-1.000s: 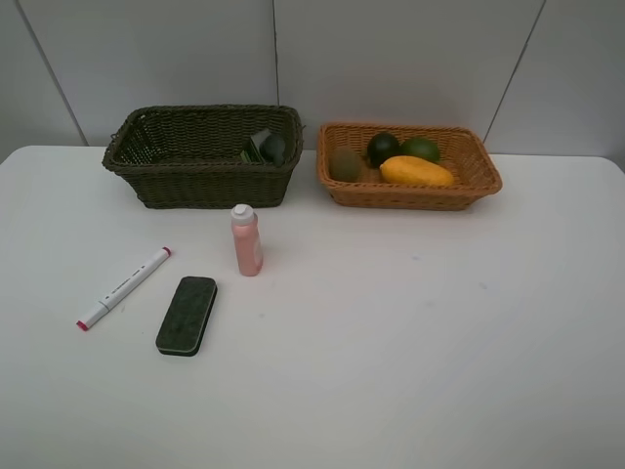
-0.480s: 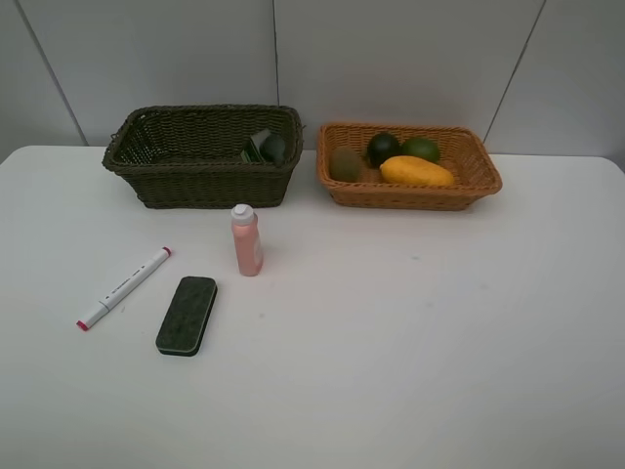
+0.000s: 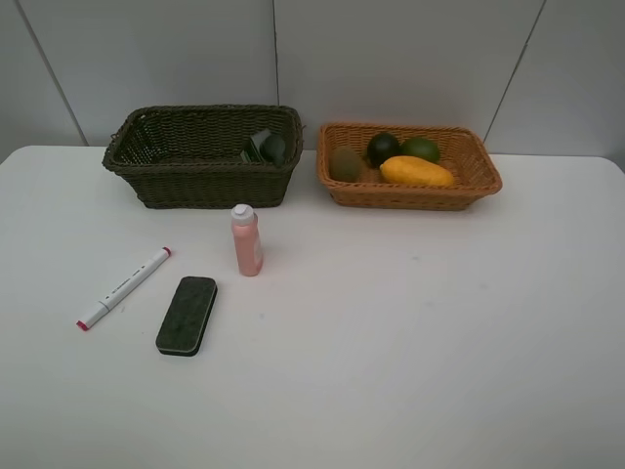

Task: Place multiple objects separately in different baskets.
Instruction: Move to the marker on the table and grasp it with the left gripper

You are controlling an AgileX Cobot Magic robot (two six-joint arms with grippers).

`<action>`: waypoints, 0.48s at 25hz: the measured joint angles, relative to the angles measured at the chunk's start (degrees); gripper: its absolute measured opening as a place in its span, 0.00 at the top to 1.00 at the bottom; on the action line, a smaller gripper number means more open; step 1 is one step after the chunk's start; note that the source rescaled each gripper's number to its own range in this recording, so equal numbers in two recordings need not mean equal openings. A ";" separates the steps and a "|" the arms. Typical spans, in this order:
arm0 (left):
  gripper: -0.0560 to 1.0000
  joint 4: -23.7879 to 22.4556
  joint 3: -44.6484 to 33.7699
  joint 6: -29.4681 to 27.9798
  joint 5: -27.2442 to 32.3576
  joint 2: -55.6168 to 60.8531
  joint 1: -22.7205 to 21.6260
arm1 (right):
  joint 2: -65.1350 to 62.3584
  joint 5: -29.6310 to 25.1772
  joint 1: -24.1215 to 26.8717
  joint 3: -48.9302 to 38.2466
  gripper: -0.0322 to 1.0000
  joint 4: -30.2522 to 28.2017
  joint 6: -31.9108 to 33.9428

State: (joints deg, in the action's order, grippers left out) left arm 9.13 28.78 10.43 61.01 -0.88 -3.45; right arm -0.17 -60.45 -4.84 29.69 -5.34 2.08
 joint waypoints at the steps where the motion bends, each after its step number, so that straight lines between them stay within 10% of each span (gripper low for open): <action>1: 0.00 0.00 0.07 -0.30 0.00 -1.18 0.00 | 0.00 0.00 0.00 0.00 0.00 0.00 0.00; 12: 0.00 1.04 7.76 1.43 -1.96 -23.60 0.00 | 0.00 0.00 0.00 0.00 0.00 0.00 0.00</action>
State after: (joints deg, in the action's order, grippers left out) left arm 10.17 36.54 11.86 59.05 -24.48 -3.45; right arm -0.17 -60.45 -4.84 29.69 -5.34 2.08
